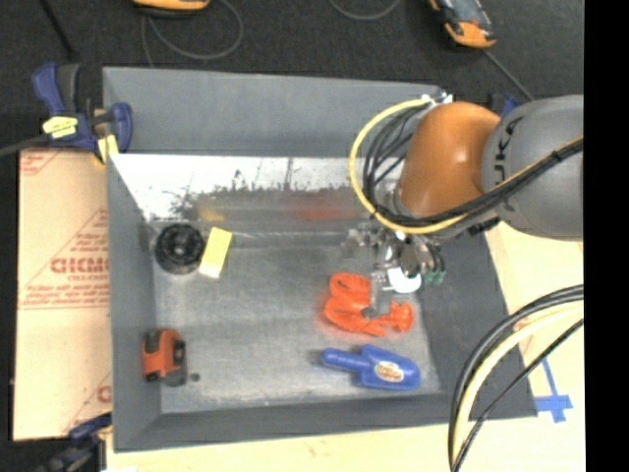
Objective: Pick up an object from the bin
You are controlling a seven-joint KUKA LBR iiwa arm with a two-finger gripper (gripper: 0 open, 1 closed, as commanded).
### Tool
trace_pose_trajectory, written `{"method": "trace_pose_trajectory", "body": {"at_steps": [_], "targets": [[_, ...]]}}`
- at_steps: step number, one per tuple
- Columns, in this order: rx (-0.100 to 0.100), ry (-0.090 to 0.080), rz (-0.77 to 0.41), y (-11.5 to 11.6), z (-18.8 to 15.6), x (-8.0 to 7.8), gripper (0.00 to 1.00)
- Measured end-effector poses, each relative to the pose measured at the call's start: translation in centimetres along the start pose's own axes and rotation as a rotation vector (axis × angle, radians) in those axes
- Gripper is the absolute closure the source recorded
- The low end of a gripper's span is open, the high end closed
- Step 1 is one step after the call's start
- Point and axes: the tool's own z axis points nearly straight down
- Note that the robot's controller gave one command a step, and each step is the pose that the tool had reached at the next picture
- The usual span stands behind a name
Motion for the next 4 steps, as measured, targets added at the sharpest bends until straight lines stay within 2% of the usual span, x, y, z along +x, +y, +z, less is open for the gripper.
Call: {"method": "trace_pose_trajectory", "body": {"at_steps": [1,2,3,4], "targets": [[-0.002,0.009,-0.062,-1.1,1.1,0.2,0.0],[-0.002,0.003,0.036,-4.1,-0.3,1.2,0.0],[-0.002,0.004,0.032,-4.3,5.4,0.8,0.0],[-0.003,0.004,0.195,-6.1,5.1,1.9,1.0]]}}
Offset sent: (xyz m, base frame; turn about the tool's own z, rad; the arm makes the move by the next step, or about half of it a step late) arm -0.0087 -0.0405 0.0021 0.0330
